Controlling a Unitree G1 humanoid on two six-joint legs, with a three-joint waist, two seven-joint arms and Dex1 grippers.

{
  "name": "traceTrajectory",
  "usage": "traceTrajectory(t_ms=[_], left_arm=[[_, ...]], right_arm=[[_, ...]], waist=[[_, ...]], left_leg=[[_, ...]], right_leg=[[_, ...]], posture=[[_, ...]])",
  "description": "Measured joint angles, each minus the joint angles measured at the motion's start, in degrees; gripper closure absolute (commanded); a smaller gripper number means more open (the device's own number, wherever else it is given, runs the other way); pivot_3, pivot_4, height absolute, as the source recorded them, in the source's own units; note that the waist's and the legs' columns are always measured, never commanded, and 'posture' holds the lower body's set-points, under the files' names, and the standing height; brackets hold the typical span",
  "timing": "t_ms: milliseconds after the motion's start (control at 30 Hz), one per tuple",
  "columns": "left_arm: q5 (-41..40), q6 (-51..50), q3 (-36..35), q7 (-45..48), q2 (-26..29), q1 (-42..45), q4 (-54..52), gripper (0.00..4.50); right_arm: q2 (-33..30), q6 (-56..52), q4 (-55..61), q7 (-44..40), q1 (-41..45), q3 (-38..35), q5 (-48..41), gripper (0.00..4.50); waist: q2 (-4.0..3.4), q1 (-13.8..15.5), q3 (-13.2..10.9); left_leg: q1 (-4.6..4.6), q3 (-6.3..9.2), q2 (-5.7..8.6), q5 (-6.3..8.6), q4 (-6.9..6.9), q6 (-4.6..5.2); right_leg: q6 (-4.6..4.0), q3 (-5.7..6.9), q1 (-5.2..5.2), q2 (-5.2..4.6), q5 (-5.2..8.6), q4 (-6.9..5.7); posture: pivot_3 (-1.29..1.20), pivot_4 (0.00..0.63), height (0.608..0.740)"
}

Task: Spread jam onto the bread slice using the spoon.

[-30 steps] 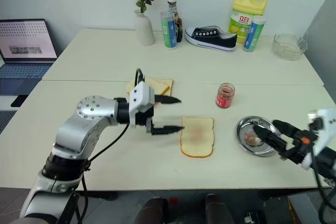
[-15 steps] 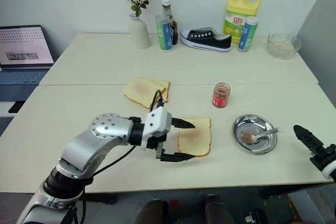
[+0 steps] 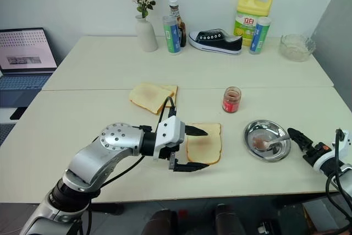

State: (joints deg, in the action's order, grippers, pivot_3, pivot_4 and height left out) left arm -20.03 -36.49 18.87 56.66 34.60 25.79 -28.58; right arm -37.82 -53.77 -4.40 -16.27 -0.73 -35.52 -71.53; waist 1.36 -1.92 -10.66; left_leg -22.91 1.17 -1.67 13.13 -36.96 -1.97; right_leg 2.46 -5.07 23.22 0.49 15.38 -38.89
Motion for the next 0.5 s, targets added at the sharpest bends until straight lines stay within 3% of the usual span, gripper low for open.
traceTrajectory(t_ms=[200,500], left_arm=[[-0.28,-0.61,-1.05,-1.01,0.98,-1.06,-0.58,0.03],[-0.31,-0.58,-0.92,-0.8,0.07,1.78,-0.31,0.03]], right_arm=[[0.1,-3.04,5.69,3.88,-2.1,-3.97,-5.13,0.0],[1.73,-2.72,-0.67,3.43,3.19,-0.5,0.0,0.0]], waist=[[0.01,-0.01,0.0],[-0.02,-0.13,0.01]], left_leg=[[0.01,-0.06,0.02,0.0,-0.03,0.0],[0.02,-0.12,0.01,0.0,0.01,0.0]], right_leg=[[0.01,-0.08,-0.01,0.0,0.0,0.01],[0.02,-0.15,0.01,0.04,0.0,0.01]], posture=[[0.0,0.15,0.74],[0.0,0.15,0.74]])
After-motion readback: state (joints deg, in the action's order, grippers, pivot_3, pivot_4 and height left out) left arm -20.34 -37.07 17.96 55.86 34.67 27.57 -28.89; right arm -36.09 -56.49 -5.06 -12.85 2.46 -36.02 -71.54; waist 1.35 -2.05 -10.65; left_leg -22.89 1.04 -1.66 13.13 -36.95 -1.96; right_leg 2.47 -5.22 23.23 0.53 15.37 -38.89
